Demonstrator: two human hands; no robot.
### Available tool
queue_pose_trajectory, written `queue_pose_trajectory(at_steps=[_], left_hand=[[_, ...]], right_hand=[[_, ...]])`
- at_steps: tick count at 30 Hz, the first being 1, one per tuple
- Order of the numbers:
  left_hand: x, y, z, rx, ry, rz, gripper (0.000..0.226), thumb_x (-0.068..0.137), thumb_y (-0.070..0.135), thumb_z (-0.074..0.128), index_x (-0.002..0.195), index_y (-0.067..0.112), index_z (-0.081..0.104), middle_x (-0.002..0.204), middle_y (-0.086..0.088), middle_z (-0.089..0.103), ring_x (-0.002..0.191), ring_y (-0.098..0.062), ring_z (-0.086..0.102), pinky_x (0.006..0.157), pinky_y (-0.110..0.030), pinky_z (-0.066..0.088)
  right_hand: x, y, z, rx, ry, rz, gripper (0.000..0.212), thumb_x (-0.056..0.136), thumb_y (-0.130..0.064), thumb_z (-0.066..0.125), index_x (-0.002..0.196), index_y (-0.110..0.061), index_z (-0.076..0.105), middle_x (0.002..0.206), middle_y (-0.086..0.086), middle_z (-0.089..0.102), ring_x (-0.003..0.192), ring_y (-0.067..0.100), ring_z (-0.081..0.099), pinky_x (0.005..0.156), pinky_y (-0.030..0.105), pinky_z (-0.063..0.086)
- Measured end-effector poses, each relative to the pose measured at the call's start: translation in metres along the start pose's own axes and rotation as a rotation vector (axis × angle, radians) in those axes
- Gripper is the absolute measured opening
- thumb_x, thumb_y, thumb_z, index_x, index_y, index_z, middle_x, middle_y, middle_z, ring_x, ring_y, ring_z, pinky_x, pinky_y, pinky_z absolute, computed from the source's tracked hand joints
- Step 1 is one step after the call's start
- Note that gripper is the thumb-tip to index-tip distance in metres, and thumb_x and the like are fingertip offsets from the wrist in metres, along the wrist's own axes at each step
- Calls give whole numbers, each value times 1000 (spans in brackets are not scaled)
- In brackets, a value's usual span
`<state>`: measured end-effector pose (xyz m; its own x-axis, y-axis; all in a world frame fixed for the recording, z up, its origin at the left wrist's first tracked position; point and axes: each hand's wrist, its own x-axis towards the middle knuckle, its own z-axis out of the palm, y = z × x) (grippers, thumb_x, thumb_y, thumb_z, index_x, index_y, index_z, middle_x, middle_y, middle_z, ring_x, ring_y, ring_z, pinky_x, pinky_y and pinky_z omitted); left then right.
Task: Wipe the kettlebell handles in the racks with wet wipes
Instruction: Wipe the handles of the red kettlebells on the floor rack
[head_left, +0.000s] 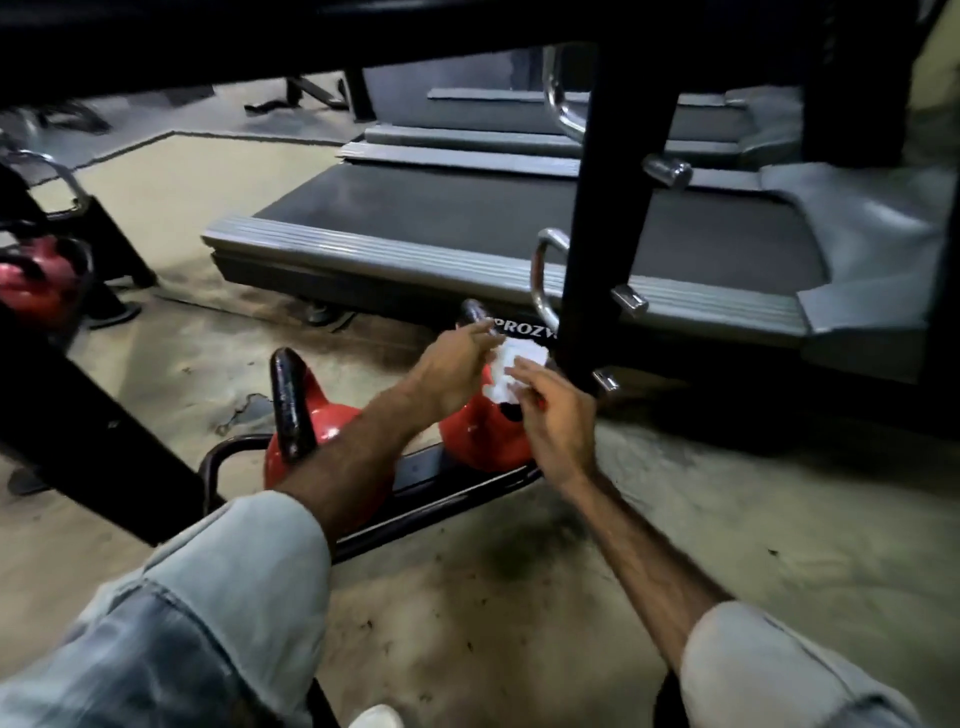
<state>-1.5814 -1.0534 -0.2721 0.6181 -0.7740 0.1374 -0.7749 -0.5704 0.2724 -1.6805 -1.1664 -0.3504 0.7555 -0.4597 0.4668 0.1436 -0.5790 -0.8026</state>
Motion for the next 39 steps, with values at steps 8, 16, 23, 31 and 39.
queue_pose_trajectory(at_steps=[8, 16, 23, 31, 39], left_hand=[[17, -19, 32, -222, 129, -78, 39, 88, 23, 65, 126, 17, 61, 144, -4, 46, 130, -16, 47, 109, -20, 31], [15, -26, 38, -317, 181, -93, 37, 86, 17, 67, 123, 20, 63, 141, -1, 49, 130, -8, 45, 103, -6, 25], [16, -29, 37, -382, 198, -123, 39, 81, 18, 74, 119, 20, 66, 137, 0, 54, 128, -7, 47, 109, -15, 30], [18, -32, 41, -479, 227, -133, 44, 76, 17, 77, 118, 14, 67, 130, -3, 60, 124, -11, 52, 111, -28, 37], [16, -35, 41, -488, 243, -122, 39, 80, 15, 74, 117, 18, 67, 128, 0, 61, 122, -8, 53, 109, -27, 39]], right_hand=[[-37, 27, 9, -6, 132, 306, 32, 98, -37, 53, 126, -28, 64, 118, -2, 71, 111, 15, 65, 96, 38, 51], [-1, 14, 18, -72, 36, 174, 38, 101, -35, 48, 138, -25, 55, 137, -1, 59, 127, 15, 52, 104, 17, 35], [-35, 20, 23, -96, 175, 263, 40, 98, -45, 47, 130, -27, 63, 128, 0, 66, 117, 16, 60, 96, 31, 47], [-1, 22, 12, 127, 105, 471, 28, 96, -39, 56, 95, -17, 72, 75, -9, 69, 76, 1, 60, 76, 36, 50], [12, 11, 20, 123, 153, 301, 26, 91, -36, 64, 115, -29, 71, 109, -14, 73, 103, -3, 65, 95, 31, 52]])
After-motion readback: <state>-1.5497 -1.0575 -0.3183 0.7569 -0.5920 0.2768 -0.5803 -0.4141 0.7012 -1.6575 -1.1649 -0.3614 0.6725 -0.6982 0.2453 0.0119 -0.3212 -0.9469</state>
